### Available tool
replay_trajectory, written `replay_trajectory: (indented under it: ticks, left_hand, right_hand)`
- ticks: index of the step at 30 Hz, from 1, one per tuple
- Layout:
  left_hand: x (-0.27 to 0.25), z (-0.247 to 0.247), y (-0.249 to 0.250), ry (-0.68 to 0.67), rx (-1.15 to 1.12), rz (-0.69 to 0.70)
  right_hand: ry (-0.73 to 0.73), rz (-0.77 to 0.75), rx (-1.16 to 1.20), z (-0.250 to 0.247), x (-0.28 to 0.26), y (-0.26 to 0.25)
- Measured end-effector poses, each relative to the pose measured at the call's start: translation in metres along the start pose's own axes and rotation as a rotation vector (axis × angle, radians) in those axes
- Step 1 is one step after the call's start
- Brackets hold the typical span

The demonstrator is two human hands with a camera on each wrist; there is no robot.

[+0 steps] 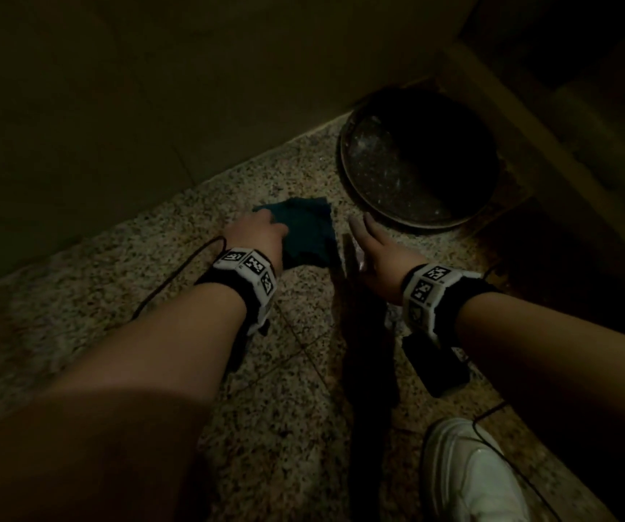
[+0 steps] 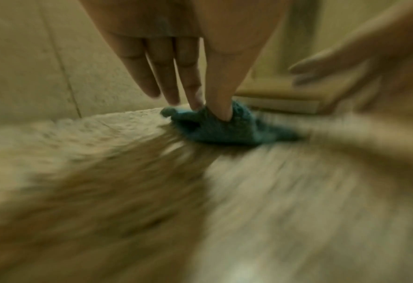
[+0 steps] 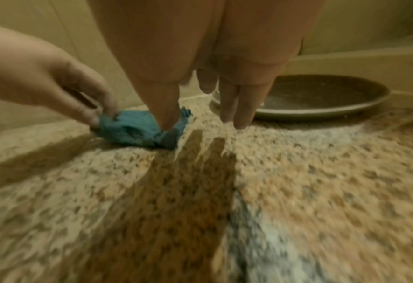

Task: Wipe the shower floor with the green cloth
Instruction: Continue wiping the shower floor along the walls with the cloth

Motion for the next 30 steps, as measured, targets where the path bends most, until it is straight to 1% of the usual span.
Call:
replay_trajectory:
  ticks: [2, 4, 6, 7, 9, 12, 14, 16, 18, 19, 20, 22, 24, 25, 27, 30]
  left_hand:
    - [0.000, -0.009, 0.005, 0.060, -0.256, -0.025]
    - [-0.003, -0.023, 0.008, 0.075, -0.544, -0.053]
    - [-0.006, -0.036, 0.008, 0.076, -0.781, -0.055]
    - [-0.006, -0.039, 0.007, 0.070, -0.879, -0.054]
    - [-0.008, -0.041, 0.005, 0.044, -1.029, -0.062]
    - [-0.010, -0.039, 0.001, 0.039, -1.235, -0.174]
    - [-0.011, -0.037, 0.000, 0.035, -1.244, -0.235]
    - [-0.011, -0.034, 0.002, 0.026, -1.181, -0.264]
    - [-0.013, -0.033, 0.009, 0.032, -1.170, -0.281]
    - [-0.014, -0.032, 0.013, 0.018, -1.207, -0.294]
    - [-0.016, -0.032, 0.018, -0.026, -1.283, -0.315]
    - [-0.019, -0.031, 0.025, -0.159, -1.449, -0.329]
    - [-0.019, -0.032, 0.030, -0.241, -1.466, -0.295]
    - [-0.017, -0.032, 0.033, -0.250, -1.451, -0.275]
    - [-0.009, -0.034, 0.038, -0.228, -1.396, -0.260]
    - [0.003, -0.042, 0.048, -0.193, -1.358, -0.261]
  right_hand:
    - [0.016, -0.009, 0.019, -0.006, 0.000, 0.000]
    - [0.046, -0.013, 0.069, -0.011, 0.001, 0.001]
    - [0.087, -0.022, 0.168, -0.017, 0.001, -0.003]
    - [0.110, -0.021, 0.251, -0.021, 0.001, -0.005]
    - [0.154, 0.015, 0.502, -0.027, 0.002, -0.009]
    - [0.165, 0.099, 0.877, -0.031, 0.007, -0.011]
    - [0.138, 0.124, 1.083, -0.030, 0.010, -0.013]
    - [0.109, 0.141, 1.189, -0.029, 0.009, -0.014]
    - [0.098, 0.154, 1.221, -0.028, 0.008, -0.012]
    - [0.097, 0.160, 1.239, -0.028, 0.007, -0.009]
    - [0.102, 0.176, 1.263, -0.028, 0.007, -0.007]
    - [0.138, 0.211, 1.286, -0.029, 0.006, -0.002]
    - [0.183, 0.237, 1.279, -0.032, 0.007, 0.006]
    - [0.206, 0.246, 1.278, -0.034, 0.008, 0.011]
    - [0.222, 0.280, 1.258, -0.038, 0.006, 0.020]
    - [0.125, 0.303, 1.281, -0.041, 0.002, 0.033]
Point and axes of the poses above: each hand's wrist, its own x-axis towards the middle knuckle, its own z-axis out of the palm, y = z × x, the point moved 1 cm from there along x, towards the middle knuckle, and after that the axes turned 1 degree about x, right-handed, at the moved point
